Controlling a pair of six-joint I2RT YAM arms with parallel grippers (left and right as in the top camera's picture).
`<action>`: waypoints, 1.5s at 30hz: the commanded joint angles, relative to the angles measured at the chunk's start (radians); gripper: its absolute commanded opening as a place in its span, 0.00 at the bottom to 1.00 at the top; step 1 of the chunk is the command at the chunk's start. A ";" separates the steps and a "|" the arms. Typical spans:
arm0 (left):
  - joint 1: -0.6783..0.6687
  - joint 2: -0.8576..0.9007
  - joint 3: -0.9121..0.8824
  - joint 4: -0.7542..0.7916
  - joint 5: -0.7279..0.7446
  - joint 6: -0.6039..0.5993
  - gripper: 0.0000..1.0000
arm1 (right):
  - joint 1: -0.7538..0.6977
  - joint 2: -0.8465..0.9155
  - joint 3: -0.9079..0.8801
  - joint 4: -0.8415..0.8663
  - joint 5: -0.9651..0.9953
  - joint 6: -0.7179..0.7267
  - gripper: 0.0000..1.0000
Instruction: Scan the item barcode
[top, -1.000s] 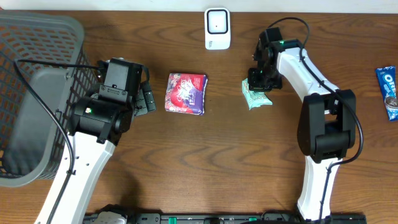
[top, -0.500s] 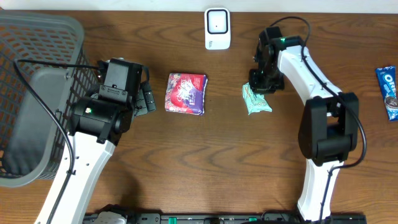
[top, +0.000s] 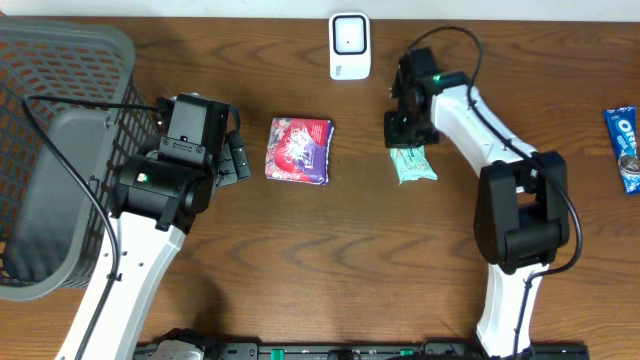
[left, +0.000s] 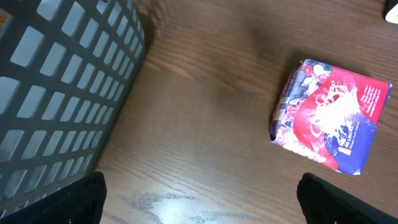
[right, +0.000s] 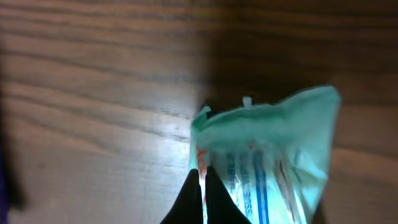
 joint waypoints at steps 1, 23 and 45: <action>0.004 0.003 -0.002 -0.003 -0.013 -0.005 0.98 | -0.001 -0.016 -0.083 0.069 0.032 0.019 0.01; 0.004 0.003 -0.002 -0.003 -0.013 -0.005 0.98 | -0.030 -0.135 0.029 -0.393 0.122 -0.034 0.18; 0.004 0.003 -0.002 -0.003 -0.013 -0.005 0.98 | -0.018 -0.137 -0.090 -0.151 -0.058 -0.004 0.26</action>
